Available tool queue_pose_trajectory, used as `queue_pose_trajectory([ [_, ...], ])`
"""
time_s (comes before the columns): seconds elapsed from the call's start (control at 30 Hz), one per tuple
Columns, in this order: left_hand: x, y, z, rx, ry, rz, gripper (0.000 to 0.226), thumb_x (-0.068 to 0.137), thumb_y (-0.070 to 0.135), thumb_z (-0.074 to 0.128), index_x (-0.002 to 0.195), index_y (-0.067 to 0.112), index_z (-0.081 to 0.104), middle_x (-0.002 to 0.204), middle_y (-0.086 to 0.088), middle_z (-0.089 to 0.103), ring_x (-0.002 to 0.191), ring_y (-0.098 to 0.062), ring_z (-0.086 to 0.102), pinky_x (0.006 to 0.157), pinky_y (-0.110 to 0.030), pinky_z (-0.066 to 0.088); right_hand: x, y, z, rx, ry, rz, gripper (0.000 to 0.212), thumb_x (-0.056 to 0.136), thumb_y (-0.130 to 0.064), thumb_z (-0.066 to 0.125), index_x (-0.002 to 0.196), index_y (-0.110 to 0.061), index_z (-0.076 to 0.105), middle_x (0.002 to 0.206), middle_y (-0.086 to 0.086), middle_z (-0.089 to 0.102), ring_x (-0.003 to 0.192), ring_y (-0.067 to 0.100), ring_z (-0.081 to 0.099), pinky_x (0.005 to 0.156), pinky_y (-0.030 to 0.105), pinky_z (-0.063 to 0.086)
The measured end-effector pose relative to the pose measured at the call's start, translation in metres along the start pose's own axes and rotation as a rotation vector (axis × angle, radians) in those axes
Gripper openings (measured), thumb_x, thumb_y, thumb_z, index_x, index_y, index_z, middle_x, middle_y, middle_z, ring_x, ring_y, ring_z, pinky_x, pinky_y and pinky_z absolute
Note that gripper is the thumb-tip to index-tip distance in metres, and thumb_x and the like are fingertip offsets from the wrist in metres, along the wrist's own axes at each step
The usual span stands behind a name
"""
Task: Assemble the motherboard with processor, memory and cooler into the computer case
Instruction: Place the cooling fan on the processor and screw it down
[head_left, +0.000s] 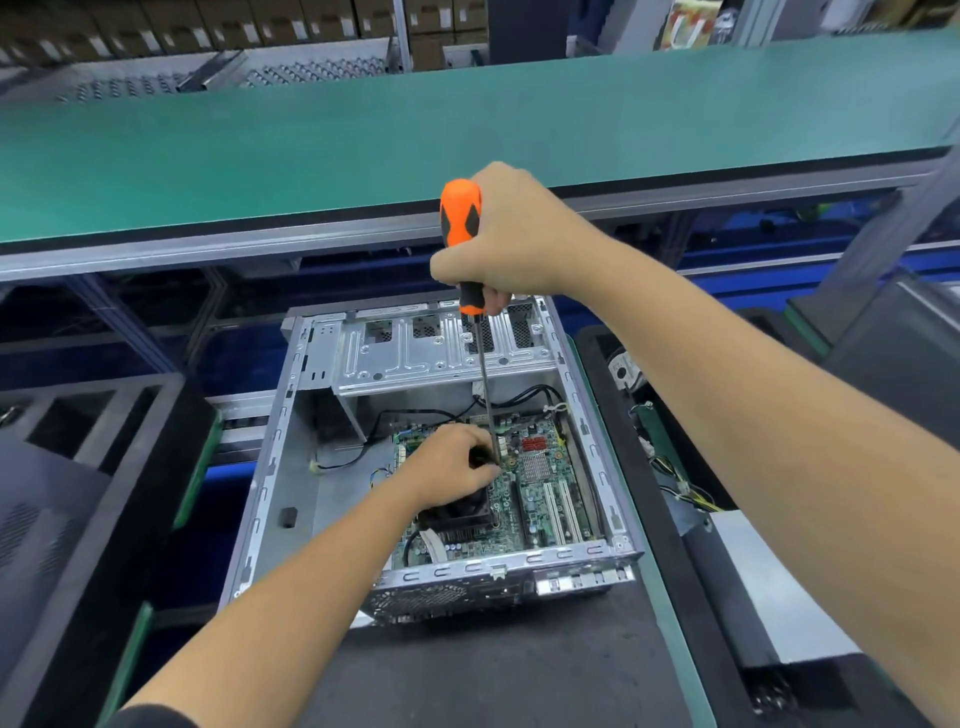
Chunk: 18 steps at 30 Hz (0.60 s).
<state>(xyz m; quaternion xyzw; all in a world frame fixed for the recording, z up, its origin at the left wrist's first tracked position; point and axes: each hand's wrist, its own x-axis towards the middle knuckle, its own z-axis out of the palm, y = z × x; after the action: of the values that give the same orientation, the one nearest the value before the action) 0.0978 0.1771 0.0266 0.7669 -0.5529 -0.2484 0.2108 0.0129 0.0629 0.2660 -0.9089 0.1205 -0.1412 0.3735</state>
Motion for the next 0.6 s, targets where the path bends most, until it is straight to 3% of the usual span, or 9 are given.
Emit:
queue_pose_trajectory([
  [0.23,0.0012,-0.0003,-0.0004,0.055,0.044,-0.03,0.014,0.088,0.038,0.063,0.082,0.025,0.065,0.083,0.019,0.059,0.088,-0.013,0.057,0.087,-0.034,0.047,-0.0014,-0.0045,-0.0046,0.063,0.029,-0.005,0.028,0.072,-0.005,0.061,0.056,-0.014,0.041,0.044,0.007,0.06,0.038,0.02,0.062,0.037,0.017,0.041],
  [0.37,0.0008,-0.0007,-0.0014,0.072,0.056,-0.056,0.024,0.087,0.041,0.064,0.084,0.018,0.069,0.088,0.005,0.068,0.083,-0.014,0.059,0.079,-0.034,0.05,-0.0008,-0.0038,-0.0049,0.057,0.028,-0.001,0.029,0.072,-0.005,0.062,0.056,-0.015,0.04,0.042,0.005,0.058,0.038,0.02,0.063,0.036,0.016,0.039],
  [0.6,0.0024,0.0069,0.0004,0.15,0.071,-0.07,0.027,0.088,0.035,0.061,0.08,0.012,0.071,0.081,-0.001,0.07,0.076,-0.016,0.063,0.076,-0.032,0.052,0.0009,-0.0006,-0.0011,0.049,0.018,0.003,0.026,0.072,-0.006,0.061,0.057,-0.014,0.041,0.047,0.009,0.06,0.04,0.023,0.064,0.04,0.022,0.048],
])
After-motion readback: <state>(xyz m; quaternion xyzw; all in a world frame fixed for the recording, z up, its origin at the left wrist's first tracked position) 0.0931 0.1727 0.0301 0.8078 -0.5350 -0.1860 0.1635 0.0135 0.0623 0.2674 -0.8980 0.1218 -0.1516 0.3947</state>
